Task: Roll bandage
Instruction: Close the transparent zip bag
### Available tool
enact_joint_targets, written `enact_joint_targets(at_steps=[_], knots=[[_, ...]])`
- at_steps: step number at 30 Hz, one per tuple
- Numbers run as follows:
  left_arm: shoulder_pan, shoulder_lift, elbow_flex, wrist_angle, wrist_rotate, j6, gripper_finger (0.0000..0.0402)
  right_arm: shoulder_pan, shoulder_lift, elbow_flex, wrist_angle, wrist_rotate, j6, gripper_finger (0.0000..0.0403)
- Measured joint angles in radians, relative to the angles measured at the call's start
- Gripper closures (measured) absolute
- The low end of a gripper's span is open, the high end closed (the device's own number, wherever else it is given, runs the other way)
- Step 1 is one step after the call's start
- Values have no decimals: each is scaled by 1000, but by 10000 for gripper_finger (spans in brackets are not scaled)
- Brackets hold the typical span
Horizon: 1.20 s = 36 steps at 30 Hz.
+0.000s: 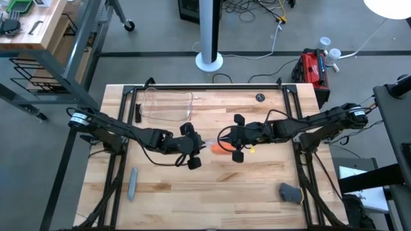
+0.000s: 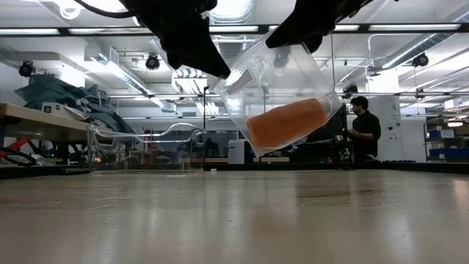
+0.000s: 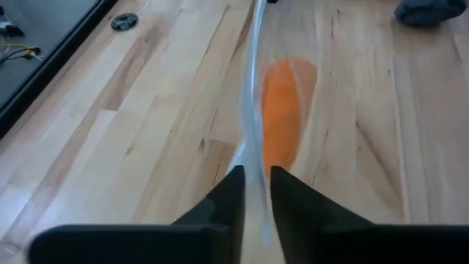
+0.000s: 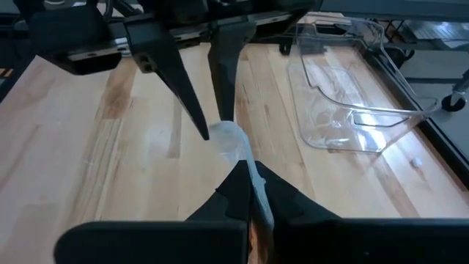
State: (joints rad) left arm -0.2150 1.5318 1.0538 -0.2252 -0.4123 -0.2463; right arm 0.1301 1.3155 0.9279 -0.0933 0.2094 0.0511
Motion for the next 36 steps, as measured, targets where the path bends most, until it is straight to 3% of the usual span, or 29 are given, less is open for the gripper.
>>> enact_joint_targets(at_steps=[4,12,19,24,30,36], knots=[[0,0,-1,-2,-1,25,392,0,0,0,0,0,-1,403],[0,-7,0,-11,3,32,400,0,0,0,-14,-4,-3,403],[4,-44,91,-190,3,50,401,0,0,0,-28,-37,-29,403],[4,-48,140,-232,4,51,401,0,0,0,-29,-38,-44,403],[6,-48,156,-253,153,24,401,0,0,0,-10,17,-43,403],[7,-47,147,-282,205,-84,401,1,1,0,-9,-3,-43,403]])
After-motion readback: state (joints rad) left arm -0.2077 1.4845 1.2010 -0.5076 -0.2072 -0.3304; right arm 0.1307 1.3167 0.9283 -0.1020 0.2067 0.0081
